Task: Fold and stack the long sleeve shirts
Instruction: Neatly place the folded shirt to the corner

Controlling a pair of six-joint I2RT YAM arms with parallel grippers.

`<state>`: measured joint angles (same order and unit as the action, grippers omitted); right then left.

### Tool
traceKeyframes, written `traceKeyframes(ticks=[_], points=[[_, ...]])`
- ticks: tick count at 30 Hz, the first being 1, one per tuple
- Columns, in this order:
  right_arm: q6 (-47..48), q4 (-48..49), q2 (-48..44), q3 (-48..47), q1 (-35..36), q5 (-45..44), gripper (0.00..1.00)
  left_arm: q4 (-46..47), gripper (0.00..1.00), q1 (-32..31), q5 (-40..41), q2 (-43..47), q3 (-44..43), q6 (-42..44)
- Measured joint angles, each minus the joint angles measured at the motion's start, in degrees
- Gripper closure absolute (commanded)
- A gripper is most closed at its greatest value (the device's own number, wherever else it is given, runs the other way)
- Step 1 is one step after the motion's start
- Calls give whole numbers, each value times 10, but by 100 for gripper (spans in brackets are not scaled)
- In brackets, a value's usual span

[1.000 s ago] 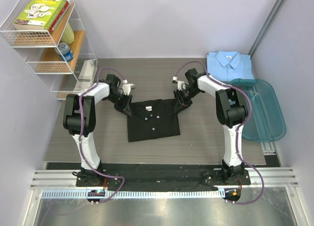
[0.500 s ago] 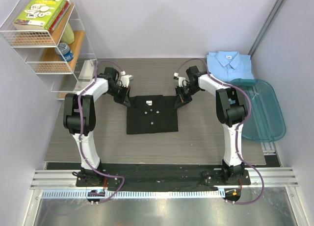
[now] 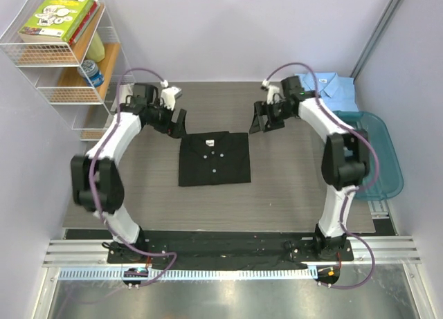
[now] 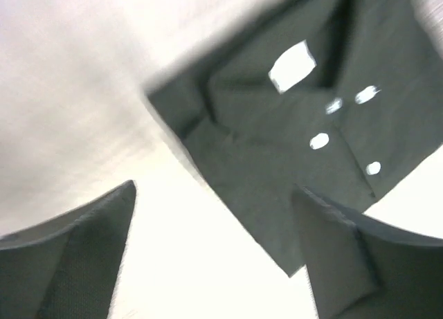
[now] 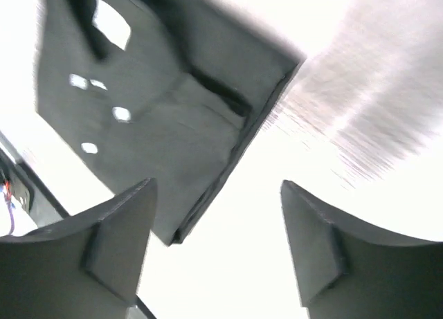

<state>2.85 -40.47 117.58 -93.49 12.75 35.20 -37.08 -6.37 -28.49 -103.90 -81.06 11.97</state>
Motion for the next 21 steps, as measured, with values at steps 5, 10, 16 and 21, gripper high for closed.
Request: traceKeyframes(ticks=[5,10,16,21], points=[[-5,46,-195,42,-21,-31,0,47,0,-67,27,193,5,80],[-52,121,-356,149,-25,-46,0,45,4,-137,4,256,17,168],[-152,171,-360,293,-40,-17,22,119,47,-333,122,234,192,215],[-217,168,-359,400,-46,-1,36,159,55,-485,177,169,238,233]])
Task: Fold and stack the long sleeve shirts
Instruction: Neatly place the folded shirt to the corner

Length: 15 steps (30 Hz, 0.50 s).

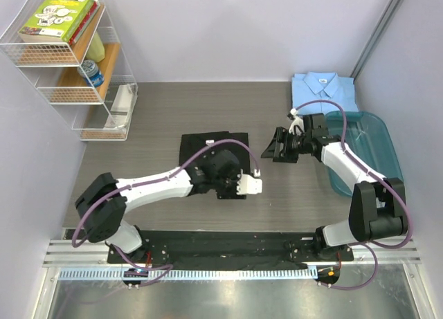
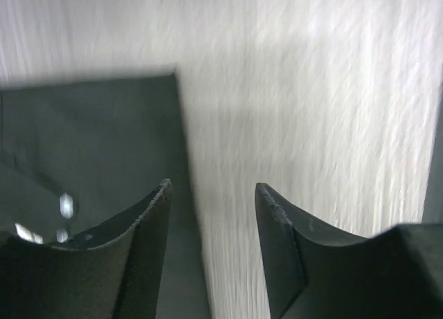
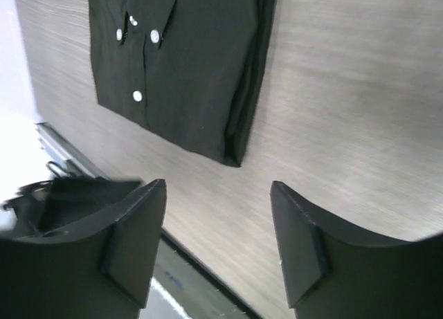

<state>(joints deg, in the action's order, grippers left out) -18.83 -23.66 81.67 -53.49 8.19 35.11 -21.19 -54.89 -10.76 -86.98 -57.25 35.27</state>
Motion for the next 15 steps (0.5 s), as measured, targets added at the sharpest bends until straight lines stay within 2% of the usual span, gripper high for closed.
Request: traceKeyframes(ticks=[4,15], points=[[-33,22,0,23,-1,13,44,57,58,-43,15,-31,0,17],[-95,78,26,64,-3,47,50,142,61,-35,52,-151,-10,57]])
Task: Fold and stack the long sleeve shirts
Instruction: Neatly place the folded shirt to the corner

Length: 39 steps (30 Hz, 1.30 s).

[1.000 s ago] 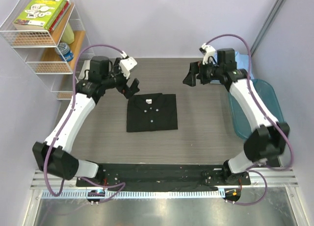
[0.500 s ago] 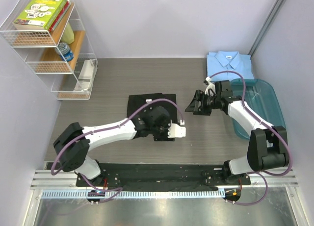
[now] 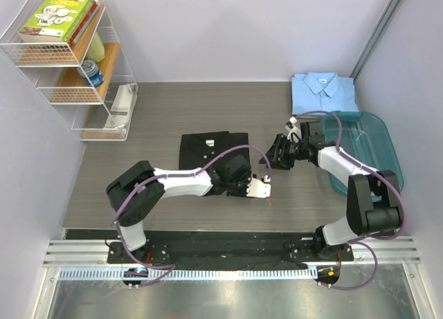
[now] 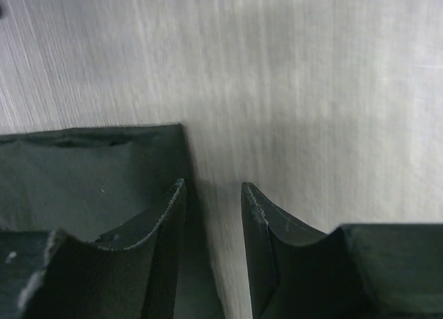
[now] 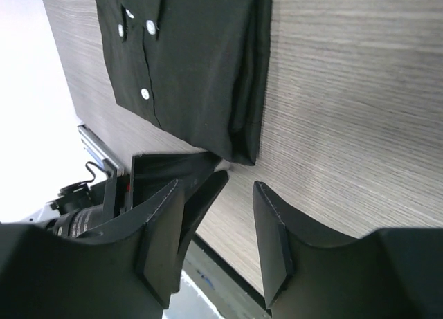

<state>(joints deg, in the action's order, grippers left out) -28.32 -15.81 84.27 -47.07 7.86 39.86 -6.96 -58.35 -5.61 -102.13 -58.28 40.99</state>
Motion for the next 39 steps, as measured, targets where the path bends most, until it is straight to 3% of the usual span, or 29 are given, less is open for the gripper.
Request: traceKeyframes(ticks=[4,7,12,24,32,39], points=[[-11,9,16,5,0,8,50,13,64,20,0,-30,-26,0],[-21,19,17,11,-1,13,50,17,73,36,-1,-41,-39,1],[-46,47,23,27,-1,21,40,14,99,57,-21,-56,-52,2],[-154,194,121,40,19,24,0,-51,100,116,-122,-50,-120,-50],[-263,381,167,58,56,4,2,-73,100,114,-137,-46,-122,-50],[-327,484,233,49,80,2,18,-89,100,116,-142,-44,-132,-50]])
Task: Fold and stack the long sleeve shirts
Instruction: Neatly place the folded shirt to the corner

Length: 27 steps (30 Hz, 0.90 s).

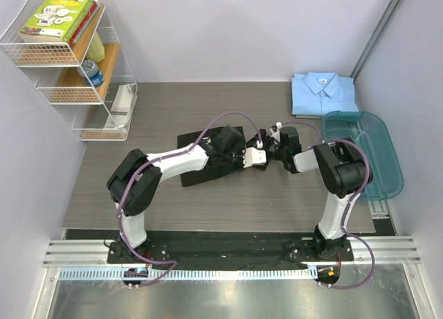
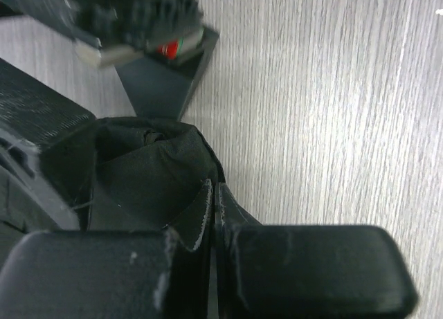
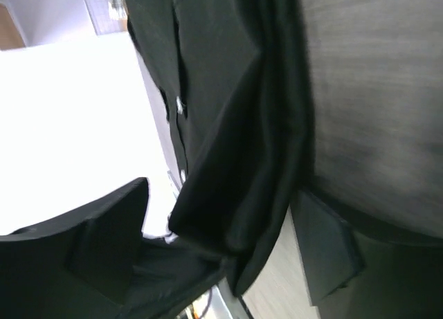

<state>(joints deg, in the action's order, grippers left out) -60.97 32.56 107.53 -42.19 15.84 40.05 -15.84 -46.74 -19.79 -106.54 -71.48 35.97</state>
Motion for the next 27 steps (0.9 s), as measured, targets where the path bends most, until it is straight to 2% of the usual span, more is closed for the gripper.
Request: traceKeyframes(ticks=[2,9,13,17,19,20,21,24,25,27], points=[[-26,35,21,-2,4,-2,22,-5,100,1,-3,2,-5,0],[-103,141,68,-3,16,-28,24,-10,100,5,-9,2,-19,-6],[-124,179,95,-17,26,-57,37,-13,100,7,-10,2,-26,-10],[-145,208,125,-36,34,-85,41,-14,100,8,-10,2,-29,-11],[-149,212,129,-40,36,-99,52,-16,100,8,-10,2,-31,-11],[-148,212,132,-44,37,-106,68,-17,100,8,-10,2,-31,-11],[-148,210,137,-50,37,-114,74,-17,100,8,-10,2,-32,-11],[-141,190,152,-64,40,-130,97,-17,81,10,-10,2,-32,-11],[-132,181,153,-68,40,-131,99,-18,65,12,-10,2,-32,-12],[-94,134,150,-95,40,-135,99,-30,53,19,-11,7,-33,-27]])
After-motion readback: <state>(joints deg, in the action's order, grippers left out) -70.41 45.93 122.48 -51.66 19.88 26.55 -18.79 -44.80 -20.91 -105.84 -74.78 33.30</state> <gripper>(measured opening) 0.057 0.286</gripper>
